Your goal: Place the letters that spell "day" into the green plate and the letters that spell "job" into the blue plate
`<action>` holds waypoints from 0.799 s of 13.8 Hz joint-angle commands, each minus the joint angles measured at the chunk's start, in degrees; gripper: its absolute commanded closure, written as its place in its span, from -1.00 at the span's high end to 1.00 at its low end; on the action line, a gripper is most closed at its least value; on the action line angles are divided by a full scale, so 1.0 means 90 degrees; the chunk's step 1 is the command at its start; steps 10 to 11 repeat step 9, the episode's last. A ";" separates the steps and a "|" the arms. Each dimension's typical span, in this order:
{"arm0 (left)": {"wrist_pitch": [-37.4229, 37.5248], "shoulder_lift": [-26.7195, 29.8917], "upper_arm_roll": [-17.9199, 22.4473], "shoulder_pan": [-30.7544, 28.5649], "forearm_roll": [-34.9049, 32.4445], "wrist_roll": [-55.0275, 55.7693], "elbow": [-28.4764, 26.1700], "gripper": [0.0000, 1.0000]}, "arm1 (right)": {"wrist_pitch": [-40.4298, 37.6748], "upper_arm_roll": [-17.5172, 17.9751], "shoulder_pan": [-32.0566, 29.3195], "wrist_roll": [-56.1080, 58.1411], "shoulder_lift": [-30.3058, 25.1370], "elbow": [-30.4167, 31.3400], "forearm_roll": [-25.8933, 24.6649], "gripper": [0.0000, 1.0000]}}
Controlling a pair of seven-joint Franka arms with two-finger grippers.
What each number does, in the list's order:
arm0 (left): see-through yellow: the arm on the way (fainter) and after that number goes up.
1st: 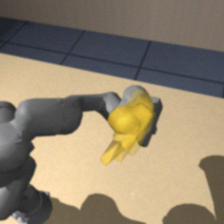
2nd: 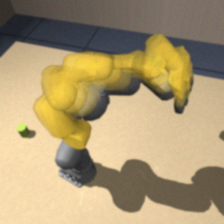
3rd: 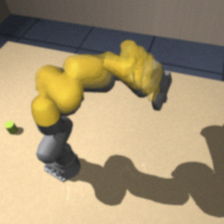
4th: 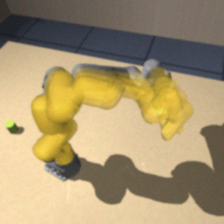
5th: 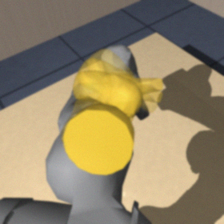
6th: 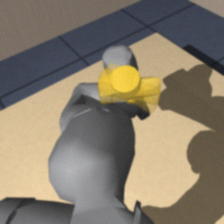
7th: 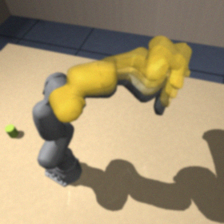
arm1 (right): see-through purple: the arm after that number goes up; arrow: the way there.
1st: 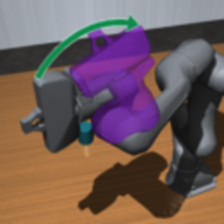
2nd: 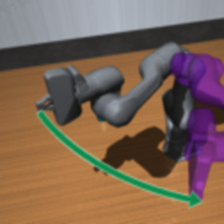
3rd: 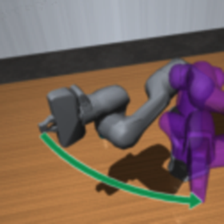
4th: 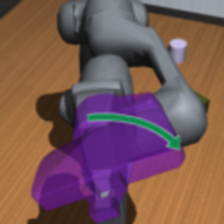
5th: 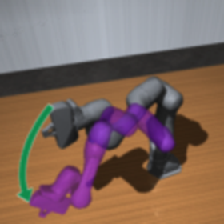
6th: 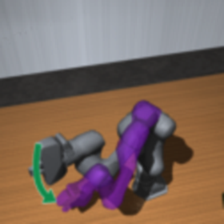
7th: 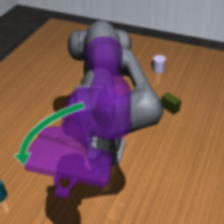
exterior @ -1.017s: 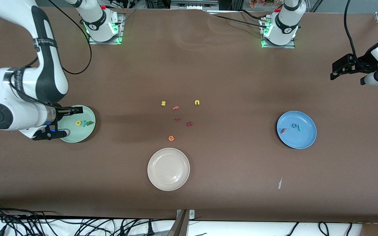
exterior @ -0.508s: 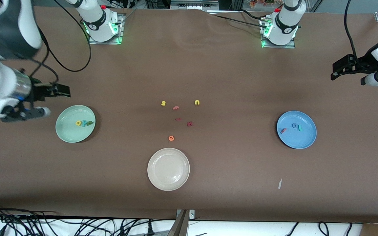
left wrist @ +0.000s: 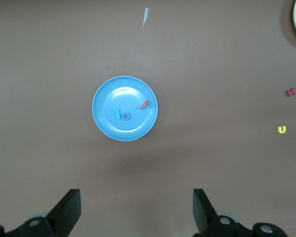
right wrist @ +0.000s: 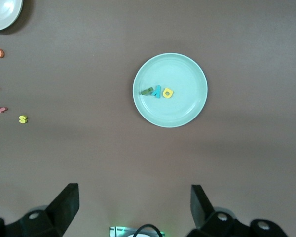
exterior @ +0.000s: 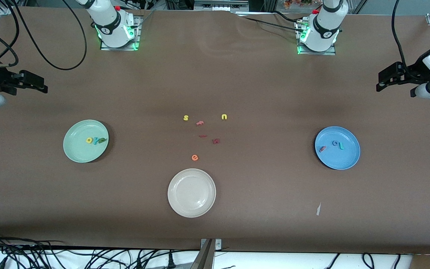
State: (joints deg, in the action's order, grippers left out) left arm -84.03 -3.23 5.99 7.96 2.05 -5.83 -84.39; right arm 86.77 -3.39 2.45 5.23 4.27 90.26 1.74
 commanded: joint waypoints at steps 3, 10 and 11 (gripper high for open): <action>0.0128 -0.0071 -0.0011 -0.0006 -0.0111 0.0052 0.0187 1.00 | 0.0183 0.0093 -0.0058 -0.0005 -0.0142 0.0176 -0.0076 1.00; 0.0128 -0.0071 -0.0011 0.0024 -0.0111 0.0043 0.0197 1.00 | 0.0203 0.0093 -0.0058 -0.0005 -0.0132 0.0176 -0.0076 1.00; 0.0128 -0.0071 -0.0011 0.0024 -0.0111 0.0043 0.0197 1.00 | 0.0203 0.0093 -0.0058 -0.0005 -0.0132 0.0176 -0.0076 1.00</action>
